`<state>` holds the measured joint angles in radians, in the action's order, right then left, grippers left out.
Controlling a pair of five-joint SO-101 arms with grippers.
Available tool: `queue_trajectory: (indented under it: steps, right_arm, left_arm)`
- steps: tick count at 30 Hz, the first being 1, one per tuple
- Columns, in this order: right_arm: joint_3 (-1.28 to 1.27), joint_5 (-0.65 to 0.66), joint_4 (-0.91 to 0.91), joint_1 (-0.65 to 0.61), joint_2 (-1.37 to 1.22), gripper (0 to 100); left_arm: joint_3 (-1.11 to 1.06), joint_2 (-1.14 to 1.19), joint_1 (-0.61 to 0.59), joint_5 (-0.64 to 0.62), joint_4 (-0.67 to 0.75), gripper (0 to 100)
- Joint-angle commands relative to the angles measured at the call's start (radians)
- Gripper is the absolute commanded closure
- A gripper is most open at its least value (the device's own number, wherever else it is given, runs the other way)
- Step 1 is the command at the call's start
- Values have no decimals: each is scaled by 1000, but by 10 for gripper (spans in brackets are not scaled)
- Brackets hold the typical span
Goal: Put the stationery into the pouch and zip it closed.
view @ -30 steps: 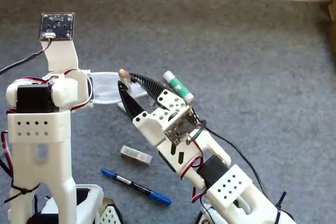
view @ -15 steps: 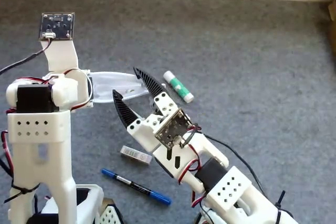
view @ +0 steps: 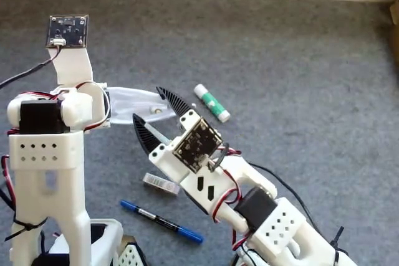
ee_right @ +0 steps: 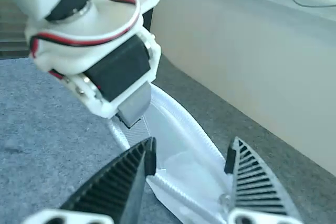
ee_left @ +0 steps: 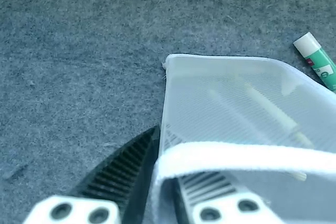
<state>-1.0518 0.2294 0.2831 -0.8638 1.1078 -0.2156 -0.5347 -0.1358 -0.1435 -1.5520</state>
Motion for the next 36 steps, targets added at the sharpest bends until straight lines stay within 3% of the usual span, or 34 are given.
queue_trajectory:
  steps: [1,11,21,30,36]
  right_arm:
    - [59,2,64,-44,93,797]
    - [111,-103,231,-50,142,797]
    - [305,-226,573,-44,140,797]
    - [328,-265,690,142,139,797]
    - [328,-265,690,170,133,797]
  left_arm:
    - [-12,13,-12,-6,9,994]
    - [-12,13,-12,-6,6,994]
    - [-12,13,-12,-6,5,994]
    - [8,13,-76,-6,12,994]
    - [48,13,-159,-6,5,994]
